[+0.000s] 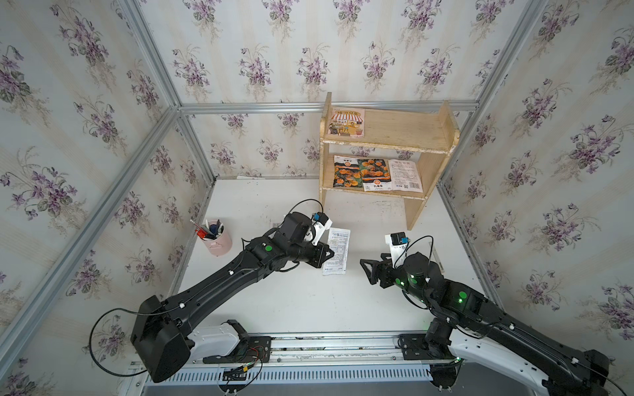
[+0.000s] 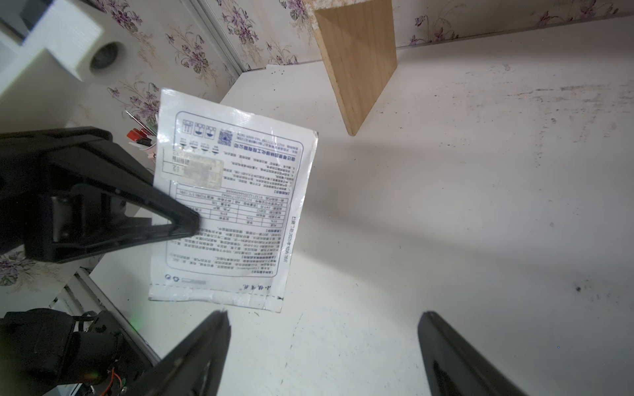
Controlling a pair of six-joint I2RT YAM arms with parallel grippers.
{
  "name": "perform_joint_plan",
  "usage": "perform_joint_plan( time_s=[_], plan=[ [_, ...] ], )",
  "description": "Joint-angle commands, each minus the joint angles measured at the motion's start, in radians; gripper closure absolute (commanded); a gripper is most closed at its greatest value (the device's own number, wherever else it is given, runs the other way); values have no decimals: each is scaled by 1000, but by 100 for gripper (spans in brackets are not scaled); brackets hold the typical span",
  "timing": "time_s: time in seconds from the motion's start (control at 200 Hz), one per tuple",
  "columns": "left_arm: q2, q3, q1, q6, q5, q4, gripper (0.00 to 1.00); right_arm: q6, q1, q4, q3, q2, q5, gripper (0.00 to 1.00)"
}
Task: Take the seed bag off the shelf
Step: Place the seed packet at the center of the board.
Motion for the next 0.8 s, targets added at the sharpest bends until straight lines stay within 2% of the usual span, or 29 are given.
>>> perform_joint_plan(
  time_s=[0.0, 0.21, 0.49, 0.794],
  plan=[
    [31, -6, 20, 31, -42, -4, 100, 16, 5, 45, -4, -3, 67, 10],
    [130, 13, 75, 61, -30, 35, 100, 10, 11, 65, -31, 9, 69, 10],
    [351, 94, 146, 89, -2, 72, 100, -38, 15, 147, -49, 67, 16, 11],
    [490, 150, 209, 120, -4, 93, 100, -67, 14, 184, -52, 126, 8, 11]
  ],
)
